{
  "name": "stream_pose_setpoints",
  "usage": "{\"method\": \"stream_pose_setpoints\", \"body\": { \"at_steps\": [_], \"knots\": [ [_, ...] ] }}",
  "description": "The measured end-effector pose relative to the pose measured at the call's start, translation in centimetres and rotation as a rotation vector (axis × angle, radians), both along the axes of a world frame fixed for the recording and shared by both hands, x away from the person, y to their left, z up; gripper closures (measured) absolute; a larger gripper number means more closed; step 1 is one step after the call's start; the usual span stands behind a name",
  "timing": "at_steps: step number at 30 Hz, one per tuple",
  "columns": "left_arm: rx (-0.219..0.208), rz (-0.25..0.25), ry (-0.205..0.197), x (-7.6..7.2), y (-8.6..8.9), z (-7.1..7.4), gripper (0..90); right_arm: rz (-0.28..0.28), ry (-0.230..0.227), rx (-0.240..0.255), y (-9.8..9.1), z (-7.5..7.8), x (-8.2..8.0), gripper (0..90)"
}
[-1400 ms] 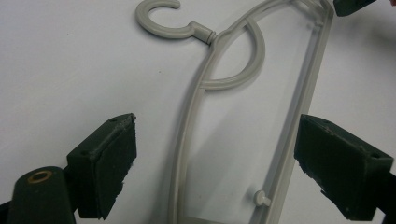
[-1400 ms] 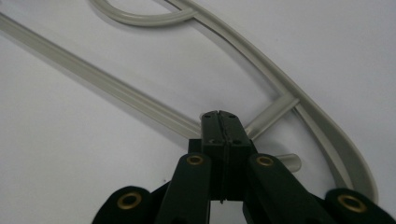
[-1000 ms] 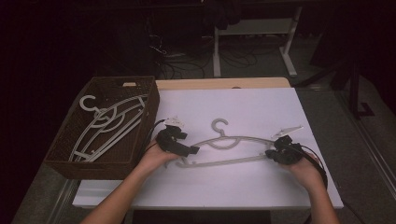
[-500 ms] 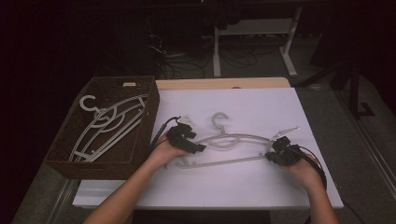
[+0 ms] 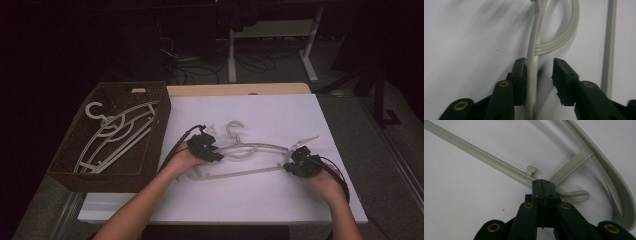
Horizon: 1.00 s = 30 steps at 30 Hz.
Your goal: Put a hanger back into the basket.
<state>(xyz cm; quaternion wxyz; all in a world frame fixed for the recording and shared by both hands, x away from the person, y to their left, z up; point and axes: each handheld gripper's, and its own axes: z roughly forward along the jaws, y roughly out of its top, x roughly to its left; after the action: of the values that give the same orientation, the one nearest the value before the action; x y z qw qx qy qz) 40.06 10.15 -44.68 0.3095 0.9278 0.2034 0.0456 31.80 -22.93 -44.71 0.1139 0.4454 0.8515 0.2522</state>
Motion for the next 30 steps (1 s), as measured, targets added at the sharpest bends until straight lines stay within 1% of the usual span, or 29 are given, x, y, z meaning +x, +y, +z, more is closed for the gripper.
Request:
{"method": "stream_pose_setpoints", "body": {
  "at_steps": [1, 2, 3, 4, 5, 9, 11, 12, 13, 14, 15, 17, 19, 21, 22, 23, 24, 25, 26, 27, 28, 29, 30],
  "knots": [
    [-0.003, 0.008, -0.005, 0.0, 0.1, 0.0, 72.9, -0.001, -0.001, 0.001, 0.0, 0.0, 0.0, 89.2],
    [-0.001, 0.009, -0.012, 0.0, 0.1, -0.1, 72.9, -0.001, -0.001, 0.001, 0.0, 0.0, 0.0, 89.2],
    [0.006, 0.013, -0.022, 0.0, 0.0, 0.0, 75.1, -0.001, 0.000, 0.002, 0.0, 0.0, 0.0, 89.2],
    [0.006, 0.013, -0.022, 0.0, 0.0, 0.0, 76.5, -0.001, 0.000, 0.002, 0.0, 0.0, 0.0, 89.2],
    [0.021, 0.018, -0.042, -0.1, 0.0, 0.0, 78.9, -0.001, -0.001, 0.005, 0.0, 0.0, 0.0, 89.2],
    [0.020, 0.023, -0.044, -0.1, 0.0, 0.0, 80.4, 0.003, -0.004, 0.010, 0.0, 0.0, 0.0, 89.1],
    [0.002, 0.022, -0.024, -0.2, 0.2, 0.1, 81.5, 0.015, -0.009, 0.031, -0.1, 0.0, -0.1, 89.1],
    [0.002, 0.022, -0.024, -0.2, 0.2, 0.1, 81.8, 0.017, -0.015, 0.043, -0.1, 0.0, 0.0, 89.0],
    [-0.012, 0.037, -0.029, -0.3, 0.3, 0.2, 81.9, 0.021, -0.024, 0.060, -0.2, 0.2, -0.1, 89.0],
    [-0.012, 0.037, -0.029, -0.3, 0.3, 0.2, 82.0, 0.028, -0.033, 0.075, -0.3, 0.4, -0.1, 88.7],
    [-0.020, 0.043, -0.016, -0.4, 0.4, 0.7, 82.1, 0.030, -0.042, 0.101, -0.4, 0.7, -0.3, 87.0],
    [-0.033, 0.064, -0.034, -0.6, 0.6, 1.4, 82.1, 0.040, -0.066, 0.133, -0.4, 1.3, -0.5, 81.9],
    [-0.045, 0.086, -0.048, -0.8, 0.8, 2.3, 82.1, 0.053, -0.080, 0.163, -0.3, 1.8, -0.8, 76.1],
    [-0.046, 0.103, -0.060, -0.9, 1.1, 3.4, 82.1, 0.061, -0.098, 0.177, -0.1, 2.1, -1.0, 68.5],
    [-0.046, 0.103, -0.060, -0.9, 1.1, 3.4, 82.1, 0.061, -0.098, 0.177, -0.1, 2.1, -1.0, 68.5],
    [-0.045, 0.128, -0.071, -1.1, 1.5, 4.4, 82.1, 0.065, -0.110, 0.195, 0.2, 2.3, -1.4, 60.2],
    [-0.046, 0.136, -0.073, -1.1, 1.8, 5.0, 82.2, 0.068, -0.115, 0.200, 0.2, 2.3, -1.6, 56.2],
    [-0.043, 0.146, -0.078, -1.2, 2.0, 5.6, 82.2, 0.068, -0.122, 0.205, 0.2, 2.2, -1.9, 50.2],
    [-0.050, 0.159, -0.082, -1.2, 2.2, 6.2, 82.2, 0.068, -0.122, 0.211, 0.2, 2.1, -2.2, 47.8],
    [-0.051, 0.169, -0.089, -1.2, 2.5, 6.9, 82.2, 0.069, -0.122, 0.218, 0.2, 2.0, -2.5, 41.7],
    [-0.051, 0.169, -0.089, -1.2, 2.5, 6.9, 82.2, 0.069, -0.122, 0.218, 0.2, 2.0, -2.5, 41.7],
    [-0.061, 0.189, -0.098, -1.3, 3.0, 8.4, 82.2, 0.070, -0.130, 0.213, 0.3, 1.7, -3.0, 34.0],
    [-0.061, 0.189, -0.098, -1.3, 3.0, 8.4, 82.2, 0.074, -0.135, 0.210, 0.3, 1.6, -3.0, 30.8]
  ]
}}
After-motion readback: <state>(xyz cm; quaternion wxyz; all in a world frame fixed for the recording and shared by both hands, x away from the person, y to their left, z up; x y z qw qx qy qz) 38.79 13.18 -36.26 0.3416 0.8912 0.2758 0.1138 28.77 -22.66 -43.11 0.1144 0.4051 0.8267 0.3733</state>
